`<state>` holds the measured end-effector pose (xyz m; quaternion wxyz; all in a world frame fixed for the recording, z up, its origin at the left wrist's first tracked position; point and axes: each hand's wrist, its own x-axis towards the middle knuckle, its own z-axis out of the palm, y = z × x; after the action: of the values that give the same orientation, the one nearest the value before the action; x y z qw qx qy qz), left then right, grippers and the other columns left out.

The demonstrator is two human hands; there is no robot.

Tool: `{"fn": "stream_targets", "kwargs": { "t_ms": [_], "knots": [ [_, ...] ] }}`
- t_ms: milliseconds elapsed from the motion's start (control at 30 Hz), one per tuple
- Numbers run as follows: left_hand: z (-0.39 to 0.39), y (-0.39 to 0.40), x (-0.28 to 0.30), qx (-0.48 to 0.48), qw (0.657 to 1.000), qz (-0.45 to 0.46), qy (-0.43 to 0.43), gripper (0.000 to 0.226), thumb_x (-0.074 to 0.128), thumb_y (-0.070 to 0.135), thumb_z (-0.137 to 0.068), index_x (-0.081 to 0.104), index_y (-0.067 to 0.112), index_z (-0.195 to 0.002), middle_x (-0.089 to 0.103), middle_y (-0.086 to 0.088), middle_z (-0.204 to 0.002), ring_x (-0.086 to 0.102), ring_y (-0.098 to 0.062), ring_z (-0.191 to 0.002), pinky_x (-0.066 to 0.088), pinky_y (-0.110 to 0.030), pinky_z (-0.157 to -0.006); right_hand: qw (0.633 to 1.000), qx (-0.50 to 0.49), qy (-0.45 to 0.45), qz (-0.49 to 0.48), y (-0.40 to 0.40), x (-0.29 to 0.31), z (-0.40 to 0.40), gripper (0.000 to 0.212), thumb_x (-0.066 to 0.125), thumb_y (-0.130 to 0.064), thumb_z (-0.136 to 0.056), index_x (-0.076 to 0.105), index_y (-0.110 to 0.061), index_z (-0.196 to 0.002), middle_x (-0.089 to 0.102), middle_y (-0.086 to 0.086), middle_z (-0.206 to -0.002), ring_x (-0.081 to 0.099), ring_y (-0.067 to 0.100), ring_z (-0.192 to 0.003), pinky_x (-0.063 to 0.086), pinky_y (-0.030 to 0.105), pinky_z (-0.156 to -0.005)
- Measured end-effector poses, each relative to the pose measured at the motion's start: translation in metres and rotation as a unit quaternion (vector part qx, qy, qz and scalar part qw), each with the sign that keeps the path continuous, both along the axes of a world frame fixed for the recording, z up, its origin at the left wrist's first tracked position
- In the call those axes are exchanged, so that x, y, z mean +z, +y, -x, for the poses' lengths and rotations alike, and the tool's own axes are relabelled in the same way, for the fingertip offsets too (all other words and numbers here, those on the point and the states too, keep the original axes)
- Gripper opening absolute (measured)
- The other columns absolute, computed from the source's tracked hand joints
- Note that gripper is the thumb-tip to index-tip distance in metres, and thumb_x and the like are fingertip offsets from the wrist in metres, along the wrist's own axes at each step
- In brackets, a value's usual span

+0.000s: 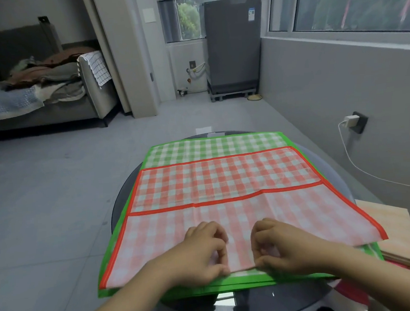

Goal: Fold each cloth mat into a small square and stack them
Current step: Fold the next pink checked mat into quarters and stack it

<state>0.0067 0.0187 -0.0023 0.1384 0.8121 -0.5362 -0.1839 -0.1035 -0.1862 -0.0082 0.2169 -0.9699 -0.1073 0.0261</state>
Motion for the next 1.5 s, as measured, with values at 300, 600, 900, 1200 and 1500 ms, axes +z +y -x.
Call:
{"fn": "stream_targets", "kwargs": {
  "t_ms": [300, 600, 900, 1200, 1500],
  "knots": [
    [-0.034, -0.031, 0.005, 0.063, 0.995, 0.065, 0.043, 0.016, 0.056, 0.042, -0.087, 0.062, 0.03, -0.094, 0.048, 0.01, -0.102, 0.051, -0.008, -0.095, 0.046, -0.033, -0.09, 0.999, -0.015, -0.03, 0.029, -0.015, 0.005, -0.037, 0.023, 0.059, -0.046, -0.085, 0.065, -0.032, -0.102, 0.057, -0.011, -0.099, 0.043, 0.003, -0.095, 0.037, 0.017, -0.082],
    [-0.133, -0.07, -0.009, 0.23, 0.969, 0.083, -0.029, 0.019, 0.048, 0.03, -0.091, 0.06, 0.024, -0.104, 0.05, 0.001, -0.117, 0.048, -0.022, -0.113, 0.04, -0.042, -0.099, 0.984, -0.155, -0.081, 0.042, -0.06, 0.005, -0.124, 0.028, 0.053, -0.041, -0.09, 0.063, -0.028, -0.113, 0.058, -0.007, -0.115, 0.051, 0.012, -0.107, 0.043, 0.027, -0.087],
    [-0.202, -0.1, -0.034, 0.302, 0.942, 0.116, -0.083, 0.035, 0.037, 0.033, -0.099, 0.054, 0.016, -0.125, 0.054, 0.001, -0.129, 0.045, -0.021, -0.122, 0.029, -0.037, -0.102, 0.957, -0.268, -0.107, 0.041, -0.107, -0.025, -0.2, 0.034, 0.042, -0.03, -0.096, 0.054, -0.022, -0.128, 0.054, 0.001, -0.132, 0.044, 0.024, -0.122, 0.035, 0.036, -0.1],
    [-0.228, -0.107, -0.034, 0.363, 0.906, 0.177, -0.128, 0.017, 0.064, 0.036, -0.085, 0.067, 0.022, -0.094, 0.05, 0.002, -0.098, 0.045, -0.022, -0.108, 0.024, -0.032, -0.096, 0.919, -0.37, -0.106, 0.088, -0.131, -0.03, -0.218, 0.027, 0.05, -0.04, -0.092, 0.061, -0.023, -0.11, 0.055, 0.005, -0.114, 0.041, 0.027, -0.114, 0.026, 0.04, -0.099],
    [-0.199, -0.104, 0.036, 0.345, 0.862, 0.339, -0.151, 0.013, 0.064, 0.03, -0.087, 0.075, 0.024, -0.086, 0.069, 0.01, -0.088, 0.055, -0.016, -0.098, 0.024, -0.032, -0.097, 0.894, -0.402, -0.19, -0.058, -0.129, 0.026, -0.193, 0.016, 0.055, -0.037, -0.091, 0.064, -0.024, -0.091, 0.066, -0.006, -0.098, 0.052, 0.019, -0.107, 0.023, 0.033, -0.093]
  ]
}}
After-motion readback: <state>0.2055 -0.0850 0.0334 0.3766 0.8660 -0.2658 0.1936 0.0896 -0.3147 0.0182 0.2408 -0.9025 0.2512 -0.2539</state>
